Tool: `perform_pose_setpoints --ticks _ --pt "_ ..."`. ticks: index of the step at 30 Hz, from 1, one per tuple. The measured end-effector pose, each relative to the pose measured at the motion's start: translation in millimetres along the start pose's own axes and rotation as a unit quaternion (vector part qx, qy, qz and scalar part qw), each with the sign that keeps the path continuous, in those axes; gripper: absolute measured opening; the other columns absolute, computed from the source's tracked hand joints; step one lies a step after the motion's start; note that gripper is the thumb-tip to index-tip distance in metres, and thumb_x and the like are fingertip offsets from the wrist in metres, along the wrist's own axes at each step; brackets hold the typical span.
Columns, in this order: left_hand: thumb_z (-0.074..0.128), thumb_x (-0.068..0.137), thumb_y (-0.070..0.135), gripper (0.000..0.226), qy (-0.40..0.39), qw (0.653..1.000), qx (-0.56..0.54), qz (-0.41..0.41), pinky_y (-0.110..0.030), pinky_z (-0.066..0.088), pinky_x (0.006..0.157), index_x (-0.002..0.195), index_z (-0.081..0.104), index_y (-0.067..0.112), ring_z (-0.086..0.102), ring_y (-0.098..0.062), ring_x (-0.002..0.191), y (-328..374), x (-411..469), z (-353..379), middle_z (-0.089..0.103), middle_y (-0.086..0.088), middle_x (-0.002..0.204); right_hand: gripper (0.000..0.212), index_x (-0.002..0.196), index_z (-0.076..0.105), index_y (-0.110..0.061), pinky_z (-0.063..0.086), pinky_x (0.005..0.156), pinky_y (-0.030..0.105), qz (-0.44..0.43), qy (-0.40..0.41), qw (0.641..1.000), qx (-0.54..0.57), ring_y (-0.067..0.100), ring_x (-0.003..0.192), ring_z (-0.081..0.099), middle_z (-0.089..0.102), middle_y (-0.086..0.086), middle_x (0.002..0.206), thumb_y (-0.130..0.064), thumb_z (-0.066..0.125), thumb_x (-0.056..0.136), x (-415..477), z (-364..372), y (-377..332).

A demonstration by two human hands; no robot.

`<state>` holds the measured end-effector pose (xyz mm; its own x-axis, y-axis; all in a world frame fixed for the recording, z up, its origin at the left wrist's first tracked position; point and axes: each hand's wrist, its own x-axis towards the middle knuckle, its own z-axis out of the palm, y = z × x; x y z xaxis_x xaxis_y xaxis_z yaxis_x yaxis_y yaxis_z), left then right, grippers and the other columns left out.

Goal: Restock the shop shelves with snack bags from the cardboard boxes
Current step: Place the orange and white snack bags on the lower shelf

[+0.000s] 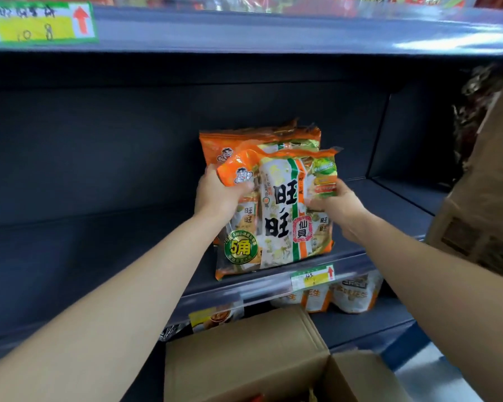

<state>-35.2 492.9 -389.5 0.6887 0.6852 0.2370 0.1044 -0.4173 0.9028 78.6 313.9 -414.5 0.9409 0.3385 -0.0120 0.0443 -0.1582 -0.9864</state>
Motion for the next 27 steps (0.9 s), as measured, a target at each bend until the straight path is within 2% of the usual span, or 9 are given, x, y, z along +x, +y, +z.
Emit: perform_pose_setpoints --ticks 2,4,7,10,12,15,19,24,27 --pt "0.082 0.067 0.035 0.083 -0.041 0.989 0.135 -0.04 -0.044 0.042 0.102 0.134 0.036 0.014 0.043 -0.028 0.125 -11.7 -5.5 2.3 0.043 -0.007 0.132 0.048 0.12 0.045 -0.02 0.041 0.084 0.032 0.026 -0.022 0.999 -0.032 0.017 0.096 0.056 0.06 -0.003 0.106 -0.017 0.074 0.082 -3.9 0.6 7.3" --pt "0.083 0.067 0.033 0.095 -0.085 0.972 0.205 -0.079 -0.046 0.038 0.105 0.14 0.026 0.012 0.035 -0.031 0.13 -25.3 -12.3 3.5 0.033 -0.011 0.139 0.052 0.124 0.043 -0.019 0.04 0.08 0.03 0.042 -0.021 0.998 -0.032 0.016 0.094 0.053 0.057 -0.004 0.107 -0.023 0.074 0.082 -4.3 1.4 9.6" --pt "0.085 0.066 0.029 0.084 -0.115 0.977 0.153 -0.091 -0.046 0.045 0.1 0.132 0.036 0.009 0.05 -0.029 0.12 -39.0 -10.6 4.8 0.047 -0.011 0.132 0.059 0.13 0.042 -0.018 0.042 0.064 0.026 0.049 -0.015 0.998 -0.042 0.018 0.094 0.054 0.058 0.0 0.117 -0.029 0.074 0.082 -2.1 5.4 11.1" --pt "0.084 0.067 0.023 0.075 -0.097 0.98 0.163 -0.06 -0.043 0.046 0.098 0.128 0.041 0.009 0.053 -0.028 0.116 -38.3 -3.2 8.4 0.049 -0.01 0.127 0.058 0.129 0.043 -0.017 0.042 0.067 0.028 0.052 -0.019 0.998 -0.016 0.018 0.092 0.054 0.059 0.002 0.119 -0.026 0.075 0.081 2.3 8.7 15.1" --pt "0.083 0.069 0.019 0.071 -0.074 0.983 0.16 -0.044 -0.041 0.045 0.097 0.127 0.042 0.01 0.052 -0.029 0.117 -36.4 1.8 11.6 0.049 -0.011 0.127 0.056 0.127 0.045 -0.017 0.042 0.074 0.031 0.046 -0.016 0.999 -0.002 0.017 0.088 0.055 0.06 0.003 0.119 -0.025 0.075 0.081 5.9 11.6 15.8" --pt "0.081 0.072 0.016 0.066 -0.053 0.986 0.155 -0.036 -0.04 0.043 0.095 0.126 0.043 0.01 0.051 -0.029 0.118 -37.4 9.3 17.7 0.047 -0.011 0.127 0.055 0.128 0.045 -0.015 0.039 0.081 0.032 0.034 -0.001 0.999 0.005 0.014 0.079 0.053 0.06 0.003 0.114 -0.023 0.073 0.083 11.1 16.9 14.8" --pt "0.079 0.075 0.015 0.066 -0.046 0.986 0.153 -0.04 -0.04 0.042 0.096 0.129 0.04 0.012 0.051 -0.03 0.119 -37.0 12.2 22.8 0.044 -0.011 0.13 0.053 0.131 0.043 -0.015 0.04 0.086 0.033 0.014 0.024 1.0 -0.007 0.019 0.096 0.053 0.056 0.001 0.112 -0.024 0.069 0.086 12.0 20.7 17.6" --pt "0.078 0.076 0.022 0.075 -0.067 0.982 0.166 -0.058 -0.042 0.043 0.096 0.134 0.033 0.009 0.05 -0.031 0.122 -35.6 7.1 17.8 0.044 -0.013 0.135 0.055 0.131 0.042 -0.01 0.043 0.078 0.035 0.012 0.083 0.994 -0.073 0.024 0.098 0.055 0.054 0.008 0.124 -0.032 0.067 0.087 6.5 26.2 20.8" --pt "0.077 0.078 0.023 0.074 -0.06 0.981 0.173 -0.07 -0.041 0.044 0.092 0.132 0.03 0.008 0.05 -0.032 0.121 -31.6 -0.9 12.9 0.043 -0.014 0.136 0.063 0.134 0.038 -0.004 0.048 0.085 0.041 0.027 0.108 0.984 -0.136 0.032 0.111 0.054 0.046 0.016 0.134 -0.035 0.065 0.087 0.5 28.6 20.0"
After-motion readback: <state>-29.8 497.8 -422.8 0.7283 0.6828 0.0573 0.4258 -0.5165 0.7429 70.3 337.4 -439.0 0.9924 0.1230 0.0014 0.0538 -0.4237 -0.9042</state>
